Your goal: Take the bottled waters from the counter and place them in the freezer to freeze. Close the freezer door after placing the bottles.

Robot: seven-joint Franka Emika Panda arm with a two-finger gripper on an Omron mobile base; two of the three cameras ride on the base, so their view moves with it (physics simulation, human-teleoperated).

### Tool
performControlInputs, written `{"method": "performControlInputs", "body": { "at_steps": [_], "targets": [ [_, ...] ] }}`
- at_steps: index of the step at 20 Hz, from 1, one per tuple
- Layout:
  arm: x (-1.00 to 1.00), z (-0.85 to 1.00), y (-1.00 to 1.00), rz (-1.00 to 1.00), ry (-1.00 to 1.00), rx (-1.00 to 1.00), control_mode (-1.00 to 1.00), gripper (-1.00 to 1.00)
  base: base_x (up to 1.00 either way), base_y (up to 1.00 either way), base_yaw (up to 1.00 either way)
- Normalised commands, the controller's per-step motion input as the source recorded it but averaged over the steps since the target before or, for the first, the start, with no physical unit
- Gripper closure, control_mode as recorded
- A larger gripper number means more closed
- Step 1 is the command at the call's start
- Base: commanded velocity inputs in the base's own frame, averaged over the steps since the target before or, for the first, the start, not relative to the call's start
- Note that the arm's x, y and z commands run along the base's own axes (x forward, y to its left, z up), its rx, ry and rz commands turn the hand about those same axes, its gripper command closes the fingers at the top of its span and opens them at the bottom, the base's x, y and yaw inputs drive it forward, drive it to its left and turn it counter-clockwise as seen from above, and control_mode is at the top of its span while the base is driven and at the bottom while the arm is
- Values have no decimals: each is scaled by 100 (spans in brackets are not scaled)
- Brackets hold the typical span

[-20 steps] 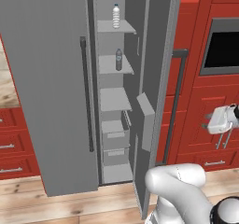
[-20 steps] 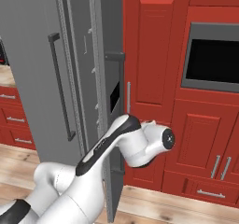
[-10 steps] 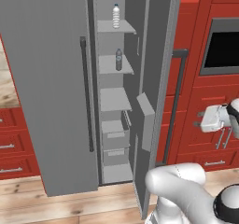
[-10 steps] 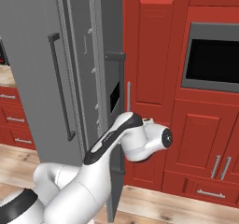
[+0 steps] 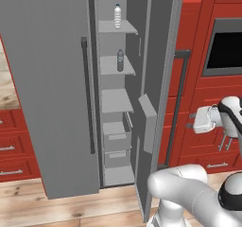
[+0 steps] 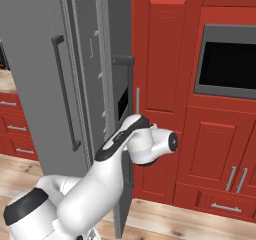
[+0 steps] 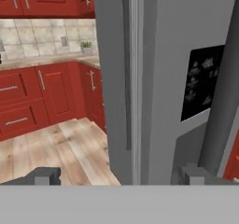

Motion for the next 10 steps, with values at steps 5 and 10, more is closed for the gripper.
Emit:
{"method": "performControlInputs", "body": {
  "at_steps": [5,10],
  "targets": [
    [29,-11,0,9,0,2,-100,-100,0,0,0],
    [43,-9,0,5,0,2,-100,-100,0,0,0]
  ]
}}
